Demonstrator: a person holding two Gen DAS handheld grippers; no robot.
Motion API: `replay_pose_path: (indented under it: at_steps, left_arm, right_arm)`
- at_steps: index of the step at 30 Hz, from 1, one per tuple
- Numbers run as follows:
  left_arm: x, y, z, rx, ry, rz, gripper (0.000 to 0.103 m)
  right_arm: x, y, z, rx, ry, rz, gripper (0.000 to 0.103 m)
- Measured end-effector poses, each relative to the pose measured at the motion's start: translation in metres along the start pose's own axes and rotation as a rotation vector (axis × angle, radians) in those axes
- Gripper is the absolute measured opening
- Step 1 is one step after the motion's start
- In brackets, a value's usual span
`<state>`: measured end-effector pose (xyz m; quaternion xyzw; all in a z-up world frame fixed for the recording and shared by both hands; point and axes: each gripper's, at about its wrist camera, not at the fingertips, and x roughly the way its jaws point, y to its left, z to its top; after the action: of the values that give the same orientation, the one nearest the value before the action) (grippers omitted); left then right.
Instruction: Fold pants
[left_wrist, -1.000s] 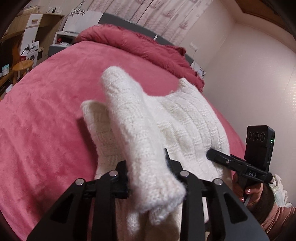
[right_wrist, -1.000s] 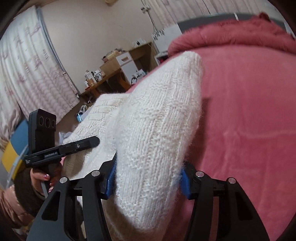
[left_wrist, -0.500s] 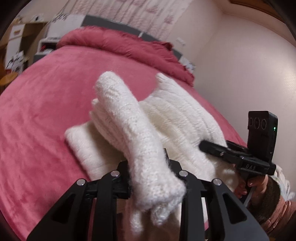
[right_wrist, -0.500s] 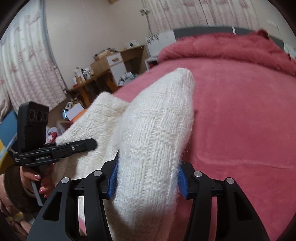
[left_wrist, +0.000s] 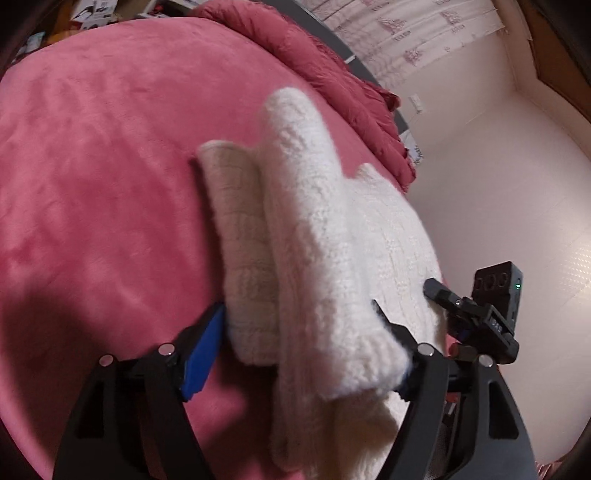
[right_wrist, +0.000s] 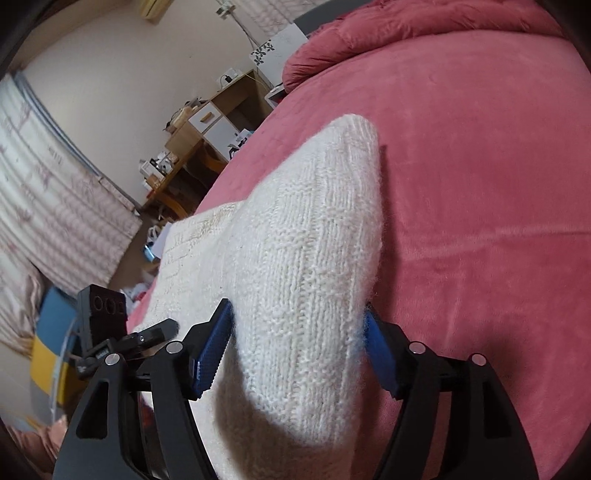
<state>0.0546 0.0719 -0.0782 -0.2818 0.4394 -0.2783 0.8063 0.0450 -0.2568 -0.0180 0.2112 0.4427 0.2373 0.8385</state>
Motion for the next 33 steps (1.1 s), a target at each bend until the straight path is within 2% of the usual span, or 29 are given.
replay_pose_path:
  at_steps: [2,7,9,10,11,16,24,33]
  left_arm:
    - [0.014,-0.002,0.003,0.016,0.046,-0.009,0.077]
    - [0.027,-0.006,0.010,0.054,0.070,-0.020,0.079]
    - [0.029,-0.009,0.011,0.071,0.069,-0.008,0.068]
    - [0.029,-0.010,0.011,0.072,0.064,-0.007,0.057]
    - [0.029,-0.012,0.012,0.073,0.053,-0.005,0.051]
    - [0.018,-0.035,0.006,0.212,0.016,0.113,0.043]
    - [-0.002,-0.064,0.008,0.314,-0.003,0.193,0.041]
    - [-0.002,-0.113,0.032,0.392,-0.065,0.199,0.041]
  right_arm:
    - [0.003,-0.002,0.000,0.014,0.009,0.005,0.072]
    - [0.021,-0.001,-0.001,0.038,0.054,0.015,0.077]
    - [0.026,0.001,-0.001,0.023,0.056,0.004,0.077]
    - [0.027,0.003,-0.001,0.015,0.051,-0.006,0.076]
    - [0.028,0.006,-0.002,-0.003,0.044,-0.019,0.075]
    - [0.022,0.028,-0.006,-0.153,0.001,-0.107,0.063]
    - [0.000,0.055,-0.017,-0.344,-0.101,-0.203,0.059]
    - [-0.036,0.058,-0.007,-0.391,-0.251,-0.258,0.059]
